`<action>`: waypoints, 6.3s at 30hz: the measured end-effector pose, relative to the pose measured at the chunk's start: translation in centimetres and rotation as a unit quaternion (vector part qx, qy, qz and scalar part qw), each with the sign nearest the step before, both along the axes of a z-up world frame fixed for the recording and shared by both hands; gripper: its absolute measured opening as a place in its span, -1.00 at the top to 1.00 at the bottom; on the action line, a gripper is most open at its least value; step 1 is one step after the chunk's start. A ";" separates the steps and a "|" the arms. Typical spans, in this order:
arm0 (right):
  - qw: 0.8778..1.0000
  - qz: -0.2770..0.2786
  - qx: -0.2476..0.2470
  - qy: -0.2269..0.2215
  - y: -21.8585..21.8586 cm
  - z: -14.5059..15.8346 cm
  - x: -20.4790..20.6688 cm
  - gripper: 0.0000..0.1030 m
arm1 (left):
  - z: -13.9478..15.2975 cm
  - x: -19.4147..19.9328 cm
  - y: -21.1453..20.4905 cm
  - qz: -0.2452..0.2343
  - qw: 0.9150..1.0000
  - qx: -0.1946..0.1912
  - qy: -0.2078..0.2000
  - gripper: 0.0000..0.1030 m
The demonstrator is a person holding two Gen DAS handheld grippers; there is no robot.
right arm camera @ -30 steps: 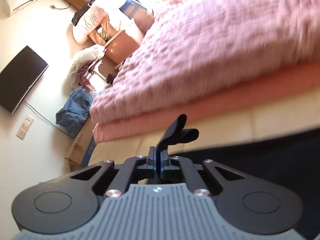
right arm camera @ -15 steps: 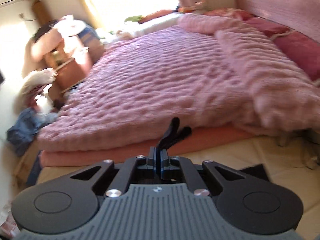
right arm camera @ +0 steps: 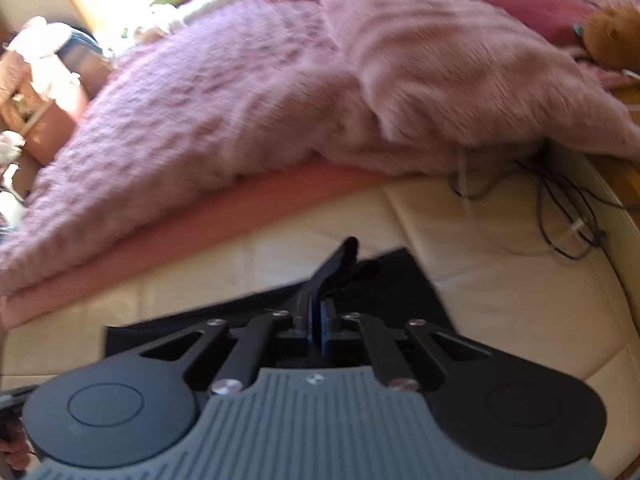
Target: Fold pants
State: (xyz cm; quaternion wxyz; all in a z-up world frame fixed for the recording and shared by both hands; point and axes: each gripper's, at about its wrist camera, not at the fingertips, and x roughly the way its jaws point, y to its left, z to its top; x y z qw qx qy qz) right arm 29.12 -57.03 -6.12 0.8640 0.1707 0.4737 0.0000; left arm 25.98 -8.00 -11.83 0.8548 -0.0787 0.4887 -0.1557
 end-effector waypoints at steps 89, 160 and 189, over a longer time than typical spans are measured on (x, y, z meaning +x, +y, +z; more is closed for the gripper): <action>0.995 0.065 -0.033 -0.066 11.1 -8.0 -7.3 0.79 | -2.1 -8.0 3.9 0.005 1.000 0.002 0.017 0.82; 0.992 0.115 -0.004 -0.055 22.3 -11.9 -8.6 0.90 | -5.9 -2.3 9.8 0.160 0.967 -0.181 0.082 0.86; 0.917 0.388 -0.047 -0.088 41.8 -8.0 -0.9 0.92 | 7.4 -6.9 25.6 0.193 0.969 -0.156 0.021 0.87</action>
